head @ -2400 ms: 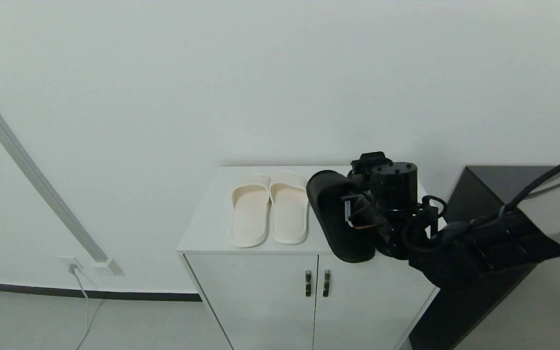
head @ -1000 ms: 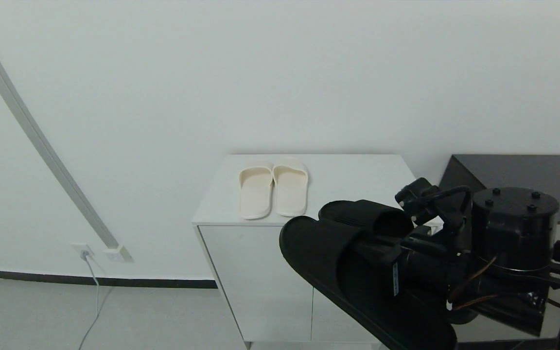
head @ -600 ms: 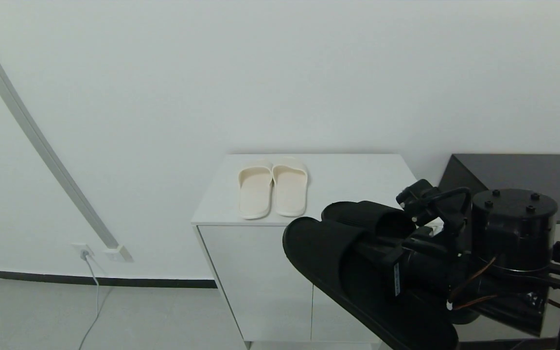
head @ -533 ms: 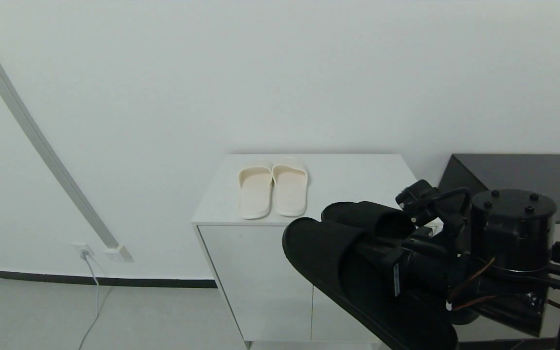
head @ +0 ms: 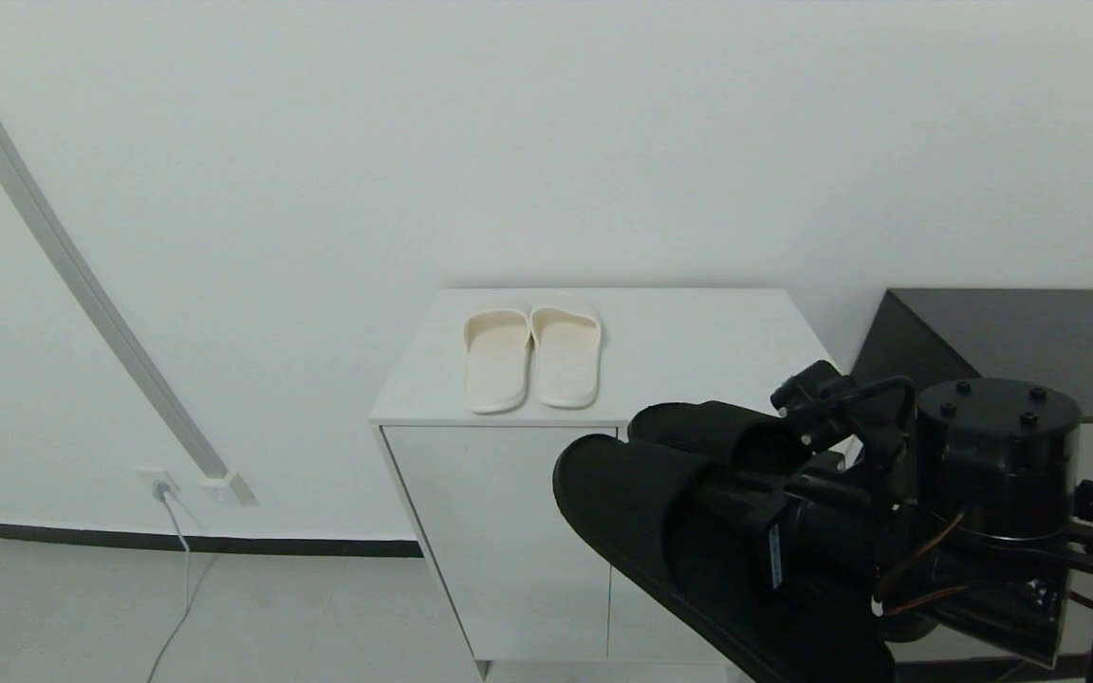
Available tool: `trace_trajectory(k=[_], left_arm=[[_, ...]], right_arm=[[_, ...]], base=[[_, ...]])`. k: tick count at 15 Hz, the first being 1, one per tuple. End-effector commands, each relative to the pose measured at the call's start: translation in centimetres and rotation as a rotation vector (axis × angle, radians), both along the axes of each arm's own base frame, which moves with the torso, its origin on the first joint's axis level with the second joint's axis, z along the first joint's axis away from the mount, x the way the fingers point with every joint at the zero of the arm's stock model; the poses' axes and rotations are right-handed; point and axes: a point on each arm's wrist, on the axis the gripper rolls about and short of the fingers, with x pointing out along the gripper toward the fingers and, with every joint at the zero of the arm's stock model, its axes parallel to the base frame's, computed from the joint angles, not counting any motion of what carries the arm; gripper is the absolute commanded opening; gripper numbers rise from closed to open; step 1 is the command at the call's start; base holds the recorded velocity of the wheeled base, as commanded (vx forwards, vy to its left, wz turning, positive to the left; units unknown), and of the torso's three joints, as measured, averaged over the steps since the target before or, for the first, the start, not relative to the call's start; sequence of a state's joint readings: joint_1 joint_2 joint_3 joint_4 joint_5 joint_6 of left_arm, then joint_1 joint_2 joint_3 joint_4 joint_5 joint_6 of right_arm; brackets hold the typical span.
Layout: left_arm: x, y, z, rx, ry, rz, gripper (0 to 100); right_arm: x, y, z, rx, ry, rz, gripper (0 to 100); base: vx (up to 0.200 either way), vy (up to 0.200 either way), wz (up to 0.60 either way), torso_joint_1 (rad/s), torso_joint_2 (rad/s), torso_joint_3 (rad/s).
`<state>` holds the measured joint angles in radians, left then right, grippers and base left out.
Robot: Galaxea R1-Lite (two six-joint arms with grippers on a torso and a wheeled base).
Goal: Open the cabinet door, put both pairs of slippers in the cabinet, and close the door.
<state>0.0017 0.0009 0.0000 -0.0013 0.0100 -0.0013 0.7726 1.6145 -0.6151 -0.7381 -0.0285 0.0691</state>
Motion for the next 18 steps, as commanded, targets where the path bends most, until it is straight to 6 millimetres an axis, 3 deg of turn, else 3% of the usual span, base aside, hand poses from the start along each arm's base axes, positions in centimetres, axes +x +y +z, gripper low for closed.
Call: trace_trajectory(k=[1, 3, 4, 18], left_arm=[[0.01, 0.01, 0.0, 0.0, 0.0, 0.004, 0], [0.01, 0.0, 0.0, -0.008, 0.0, 0.001, 0], [0.02, 0.0, 0.01, -0.009, 0.002, -0.002, 100], [0.01, 0.0, 0.0, -0.011, 0.0, 0.001, 100]], right_arm=[[-0.01, 0.01, -0.13, -0.003, 0.003, 0.0, 0], [-0.12, -0.04, -0.16, -0.004, 0.004, 0.002, 0], [-0.18, -0.04, -0.16, -0.004, 0.004, 0.003, 0], [-0.8, -0.38, -0.75, -0.001, 0.0, 0.008, 0]], base=[[0.0, 0.0, 0.0, -0.159, 0.36, 0.203], [0.0, 0.0, 0.0, -0.163, 0.37, 0.205], [0.0, 0.0, 0.0, -0.154, 0.42, 0.212], [0.0, 0.0, 0.0, -0.205, 0.51, 0.3]])
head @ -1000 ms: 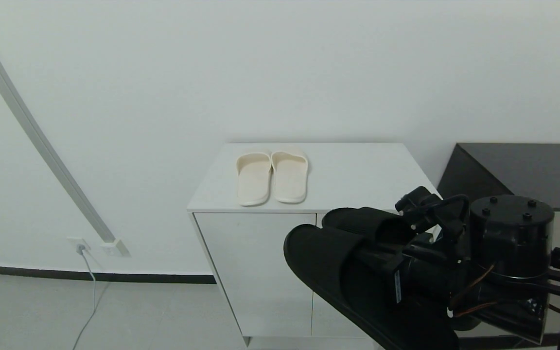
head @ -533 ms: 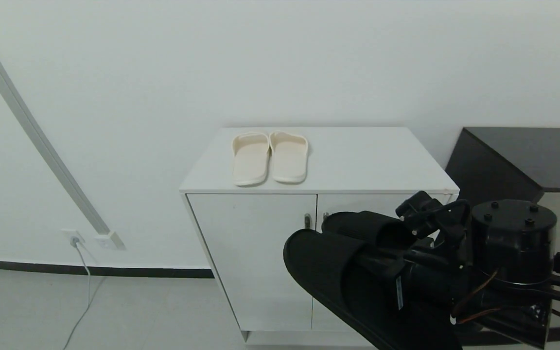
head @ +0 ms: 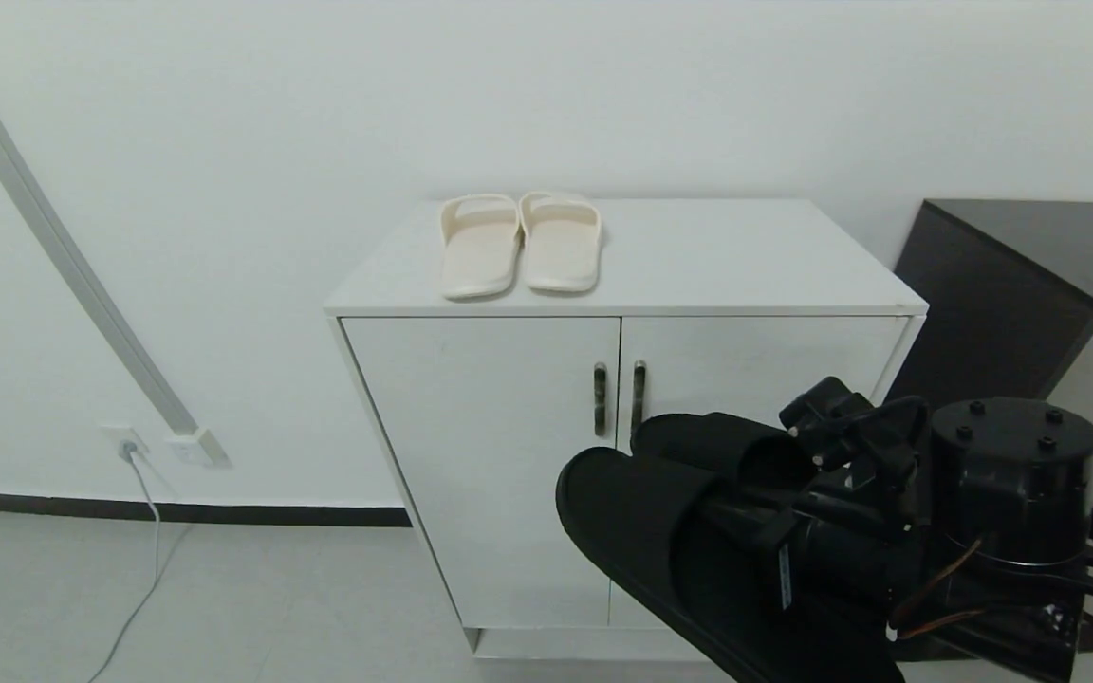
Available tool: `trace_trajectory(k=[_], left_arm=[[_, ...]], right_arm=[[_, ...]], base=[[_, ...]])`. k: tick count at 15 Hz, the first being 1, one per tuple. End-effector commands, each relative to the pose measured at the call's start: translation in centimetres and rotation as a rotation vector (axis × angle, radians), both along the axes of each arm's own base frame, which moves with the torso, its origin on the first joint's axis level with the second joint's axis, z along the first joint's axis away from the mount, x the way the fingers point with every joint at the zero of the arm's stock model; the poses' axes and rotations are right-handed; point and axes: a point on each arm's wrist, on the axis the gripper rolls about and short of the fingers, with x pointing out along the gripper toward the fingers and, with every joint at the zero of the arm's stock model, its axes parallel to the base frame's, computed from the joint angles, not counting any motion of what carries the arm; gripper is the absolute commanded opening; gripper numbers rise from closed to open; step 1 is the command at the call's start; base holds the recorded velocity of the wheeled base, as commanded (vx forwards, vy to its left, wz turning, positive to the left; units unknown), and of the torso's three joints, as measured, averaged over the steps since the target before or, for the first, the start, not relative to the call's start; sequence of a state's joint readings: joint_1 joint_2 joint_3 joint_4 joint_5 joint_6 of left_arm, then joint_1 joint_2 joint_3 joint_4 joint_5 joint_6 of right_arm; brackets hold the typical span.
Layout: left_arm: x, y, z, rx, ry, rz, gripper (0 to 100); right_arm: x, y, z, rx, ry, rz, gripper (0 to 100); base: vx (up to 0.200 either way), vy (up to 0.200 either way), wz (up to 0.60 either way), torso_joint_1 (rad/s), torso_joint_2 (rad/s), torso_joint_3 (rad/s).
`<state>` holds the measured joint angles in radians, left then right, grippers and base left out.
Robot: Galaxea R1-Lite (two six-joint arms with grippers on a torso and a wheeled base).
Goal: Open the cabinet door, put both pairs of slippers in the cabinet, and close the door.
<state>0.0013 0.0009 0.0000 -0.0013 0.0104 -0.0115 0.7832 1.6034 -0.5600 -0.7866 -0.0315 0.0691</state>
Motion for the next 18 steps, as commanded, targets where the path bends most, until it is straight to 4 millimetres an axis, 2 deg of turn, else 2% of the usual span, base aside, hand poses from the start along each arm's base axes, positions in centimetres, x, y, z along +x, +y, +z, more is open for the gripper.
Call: trace_trajectory(k=[1, 11, 18], left_arm=[[0.0, 0.0, 0.0, -0.001, 0.0, 0.001, 100], [0.0, 0.0, 0.0, 0.005, 0.0, 0.001, 100], [0.1, 0.0, 0.0, 0.005, 0.019, 0.005, 100]], right_arm=[[0.0, 0.0, -0.1, 0.003, -0.004, 0.0, 0], [-0.1, -0.1, -0.8, -0.023, 0.007, 0.008, 0], [0.0, 0.1, -1.3, -0.033, 0.021, 0.012, 0]], base=[[0.0, 0.0, 0.0, -0.188, 0.49, 0.31], [0.0, 0.0, 0.0, -0.145, 0.48, 0.33], [0.0, 0.0, 0.0, -0.053, 0.44, 0.373]])
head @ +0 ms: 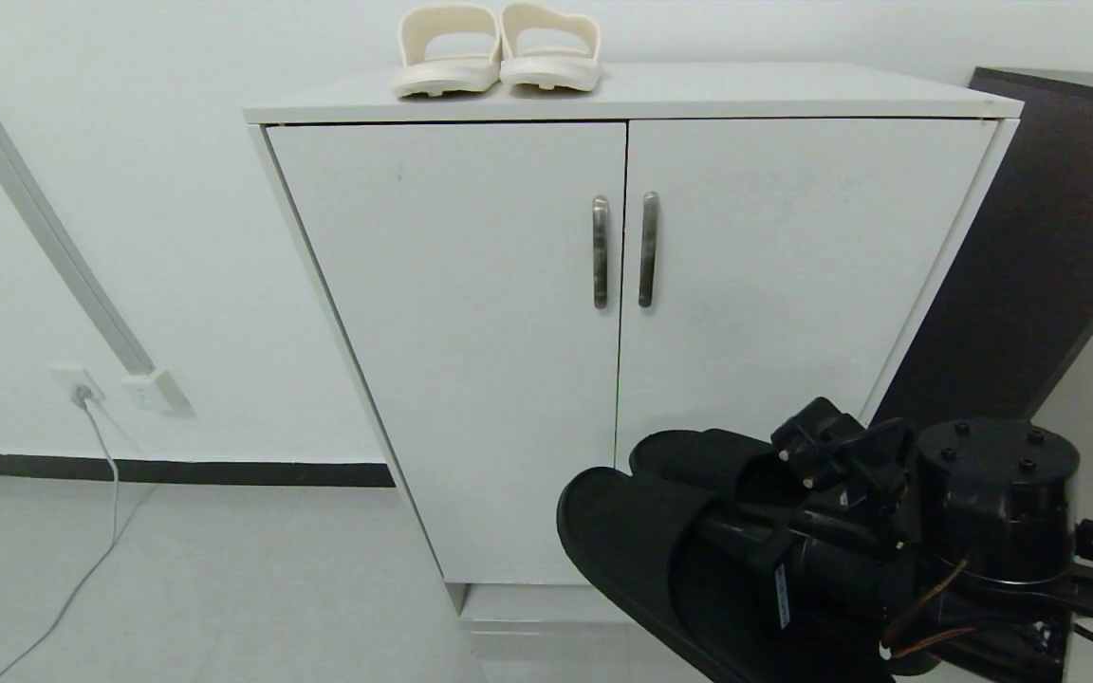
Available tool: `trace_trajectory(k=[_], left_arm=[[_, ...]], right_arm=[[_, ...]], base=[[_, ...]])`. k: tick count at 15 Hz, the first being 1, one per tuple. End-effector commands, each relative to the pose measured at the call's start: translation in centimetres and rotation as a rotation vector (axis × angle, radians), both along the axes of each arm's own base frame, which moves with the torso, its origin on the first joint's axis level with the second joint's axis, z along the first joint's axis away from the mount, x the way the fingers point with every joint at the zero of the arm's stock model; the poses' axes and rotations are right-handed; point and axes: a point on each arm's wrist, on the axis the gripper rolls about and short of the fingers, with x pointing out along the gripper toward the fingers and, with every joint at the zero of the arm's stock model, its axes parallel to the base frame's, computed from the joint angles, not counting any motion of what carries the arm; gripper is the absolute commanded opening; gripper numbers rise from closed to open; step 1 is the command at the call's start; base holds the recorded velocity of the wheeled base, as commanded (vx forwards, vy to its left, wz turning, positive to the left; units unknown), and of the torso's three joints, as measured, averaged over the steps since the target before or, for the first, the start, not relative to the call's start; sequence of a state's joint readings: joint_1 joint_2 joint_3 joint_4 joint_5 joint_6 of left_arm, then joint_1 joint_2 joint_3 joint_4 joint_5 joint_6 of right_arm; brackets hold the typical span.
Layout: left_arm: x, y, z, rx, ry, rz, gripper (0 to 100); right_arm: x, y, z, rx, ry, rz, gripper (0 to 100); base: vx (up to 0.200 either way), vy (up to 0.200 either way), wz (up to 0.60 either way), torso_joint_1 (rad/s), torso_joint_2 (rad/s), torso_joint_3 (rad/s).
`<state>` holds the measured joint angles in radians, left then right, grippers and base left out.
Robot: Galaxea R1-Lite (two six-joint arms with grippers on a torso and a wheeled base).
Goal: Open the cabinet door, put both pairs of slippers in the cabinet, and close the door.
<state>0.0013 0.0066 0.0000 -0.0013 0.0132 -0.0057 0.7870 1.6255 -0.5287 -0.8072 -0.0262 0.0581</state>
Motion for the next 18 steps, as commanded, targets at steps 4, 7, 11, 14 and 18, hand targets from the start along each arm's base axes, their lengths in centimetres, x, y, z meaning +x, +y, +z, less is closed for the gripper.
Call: trace_trajectory(k=[4, 7, 11, 14, 18], left_arm=[[0.3, 0.0, 0.3, 0.033, 0.037, 0.003, 100], [-0.1, 0.0, 0.4, 0.046, -0.028, 0.004, 100], [1.1, -0.1, 7.6, -0.079, 0.011, -0.054, 100], [4.5, -0.6, 8.4, -0.098, 0.143, -0.263, 100], [8.9, -1.3, 9.8, -0.107, 0.173, -0.496, 100]], right_arm=[[0.0, 0.0, -0.2, -0.006, 0.006, -0.002, 0], [-0.1, -0.1, -0.4, -0.007, 0.007, -0.002, 0], [0.0, 0.1, -0.6, -0.003, 0.002, 0.003, 0], [-0.3, 0.2, -0.7, -0.005, 0.004, 0.016, 0], [-0.2, 0.4, -1.0, -0.01, 0.012, 0.02, 0]], base=[[0.0, 0.0, 0.0, -0.002, 0.09, 0.095], [0.0, 0.0, 0.0, 0.0, 0.0, 0.0], [0.0, 0.0, 0.0, 0.0, 0.0, 0.0], [0.0, 0.0, 0.0, 0.0, 0.0, 0.0], [0.0, 0.0, 0.0, 0.0, 0.0, 0.0]])
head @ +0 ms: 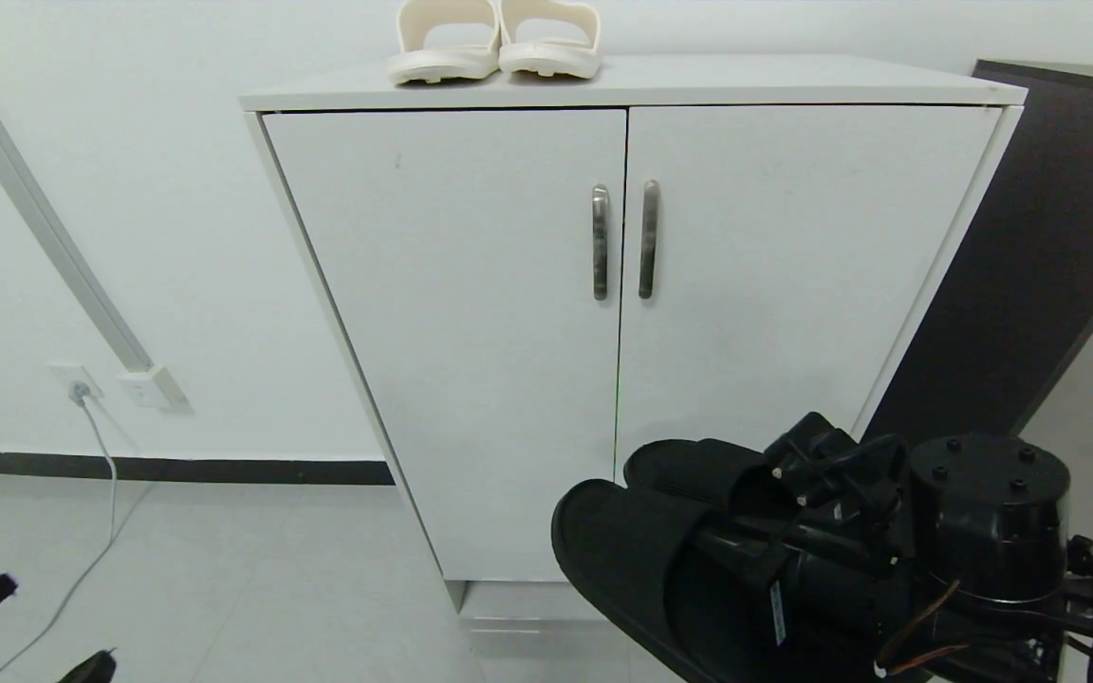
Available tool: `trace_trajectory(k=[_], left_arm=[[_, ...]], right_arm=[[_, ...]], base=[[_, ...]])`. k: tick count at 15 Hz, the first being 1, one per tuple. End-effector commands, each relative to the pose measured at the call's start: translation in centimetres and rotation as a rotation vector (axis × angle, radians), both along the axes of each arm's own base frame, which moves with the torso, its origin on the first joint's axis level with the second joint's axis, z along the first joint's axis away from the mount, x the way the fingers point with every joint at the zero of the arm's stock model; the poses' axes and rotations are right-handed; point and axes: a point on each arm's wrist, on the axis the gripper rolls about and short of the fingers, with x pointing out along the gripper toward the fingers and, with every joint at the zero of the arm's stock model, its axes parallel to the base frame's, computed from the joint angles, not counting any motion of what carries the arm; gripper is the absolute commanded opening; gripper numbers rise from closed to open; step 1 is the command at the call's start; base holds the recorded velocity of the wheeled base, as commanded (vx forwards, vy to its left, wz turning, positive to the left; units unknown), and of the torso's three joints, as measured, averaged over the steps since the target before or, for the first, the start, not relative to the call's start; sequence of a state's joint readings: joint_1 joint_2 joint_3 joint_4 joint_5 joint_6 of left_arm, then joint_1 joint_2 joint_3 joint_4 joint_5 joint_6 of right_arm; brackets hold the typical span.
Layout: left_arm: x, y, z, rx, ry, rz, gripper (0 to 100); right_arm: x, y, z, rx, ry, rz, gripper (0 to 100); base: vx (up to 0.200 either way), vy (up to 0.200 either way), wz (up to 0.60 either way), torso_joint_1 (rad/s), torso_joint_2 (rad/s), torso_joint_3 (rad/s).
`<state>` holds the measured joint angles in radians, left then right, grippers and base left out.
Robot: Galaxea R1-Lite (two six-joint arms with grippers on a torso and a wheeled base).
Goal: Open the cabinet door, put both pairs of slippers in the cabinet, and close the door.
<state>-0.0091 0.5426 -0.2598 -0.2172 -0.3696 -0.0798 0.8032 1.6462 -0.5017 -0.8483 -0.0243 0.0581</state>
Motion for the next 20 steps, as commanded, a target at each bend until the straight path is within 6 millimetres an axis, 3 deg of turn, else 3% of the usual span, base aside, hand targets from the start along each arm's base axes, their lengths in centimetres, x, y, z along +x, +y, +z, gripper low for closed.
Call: trace_trajectory(k=[1, 5, 9, 16, 20], left_arm=[[4.4, -0.7, 0.3, -0.004, 0.098, -0.144, 100], [8.2, -2.8, 1.0, 0.003, 0.108, -0.289, 100], [11.6, -5.3, 2.4, -0.006, 0.078, -0.325, 100], [15.6, -12.2, 6.5, -0.023, -0.003, -0.448, 100], [17.8, -16.2, 7.4, -0.025, -0.017, -0.468, 100]], right_arm=[[0.1, 0.2, -0.3, -0.005, 0.006, 0.002, 0], [0.1, 0.3, -0.6, 0.005, -0.008, 0.002, 0], [0.0, 0.3, -1.0, -0.013, -0.02, 0.01, 0], [-0.2, 0.2, -0.7, -0.018, -0.039, 0.018, 0], [-0.3, 0.1, -0.7, -0.014, -0.042, 0.018, 0]], base=[[0.0, 0.0, 0.0, 0.0, 0.0, 0.0], [0.0, 0.0, 0.0, 0.0, 0.0, 0.0], [0.0, 0.0, 0.0, 0.0, 0.0, 0.0], [0.0, 0.0, 0.0, 0.0, 0.0, 0.0], [0.0, 0.0, 0.0, 0.0, 0.0, 0.0]])
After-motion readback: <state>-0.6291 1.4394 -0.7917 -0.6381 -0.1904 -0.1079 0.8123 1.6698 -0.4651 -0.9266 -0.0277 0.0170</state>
